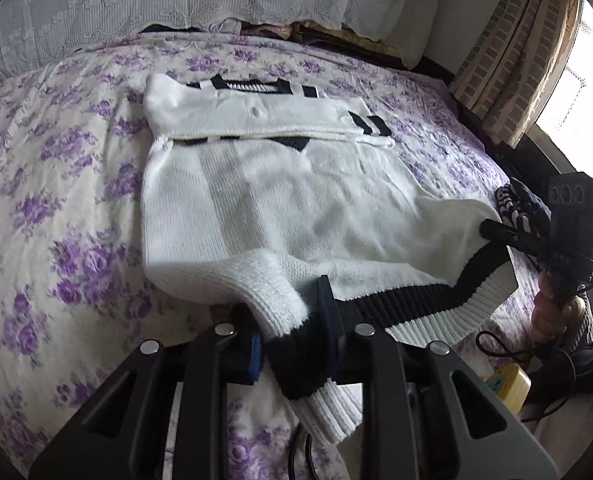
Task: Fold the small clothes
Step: 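Lift the hem with both tools and carry it toward the striped collar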
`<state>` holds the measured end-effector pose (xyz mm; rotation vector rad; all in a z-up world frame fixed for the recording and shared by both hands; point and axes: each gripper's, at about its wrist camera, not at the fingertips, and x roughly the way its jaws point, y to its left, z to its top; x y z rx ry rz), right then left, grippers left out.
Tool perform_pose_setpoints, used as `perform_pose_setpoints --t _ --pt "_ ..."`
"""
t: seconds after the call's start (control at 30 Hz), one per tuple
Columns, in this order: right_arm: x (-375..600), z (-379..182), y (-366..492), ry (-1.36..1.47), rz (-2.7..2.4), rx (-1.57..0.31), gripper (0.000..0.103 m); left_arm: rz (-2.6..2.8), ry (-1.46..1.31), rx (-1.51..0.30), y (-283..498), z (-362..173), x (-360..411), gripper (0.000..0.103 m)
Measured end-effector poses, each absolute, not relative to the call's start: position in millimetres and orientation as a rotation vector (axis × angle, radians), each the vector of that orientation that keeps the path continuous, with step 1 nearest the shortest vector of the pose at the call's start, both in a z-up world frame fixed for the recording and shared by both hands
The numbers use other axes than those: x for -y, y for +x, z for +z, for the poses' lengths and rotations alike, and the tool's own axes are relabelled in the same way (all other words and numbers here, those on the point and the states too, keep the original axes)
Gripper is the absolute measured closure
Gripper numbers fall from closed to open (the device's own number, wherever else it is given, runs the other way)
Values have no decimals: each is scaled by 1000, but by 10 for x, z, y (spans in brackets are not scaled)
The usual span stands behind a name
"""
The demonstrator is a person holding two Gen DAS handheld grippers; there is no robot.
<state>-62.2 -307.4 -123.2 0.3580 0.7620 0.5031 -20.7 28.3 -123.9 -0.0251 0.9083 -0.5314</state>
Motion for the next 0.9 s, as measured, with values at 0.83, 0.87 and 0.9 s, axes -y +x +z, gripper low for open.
perform_pose_setpoints --t 0.83,0.87,0.9 --pt "3229 -618 746 470 413 -601 90 -349 49 -787 1050 -557 -113 82" --pt "3245 -621 816 485 409 -601 90 -342 47 -787 1106 -554 -114 82" --pt "3262 -630 891 500 404 -601 90 -336 44 -786 1166 -548 -112 82"
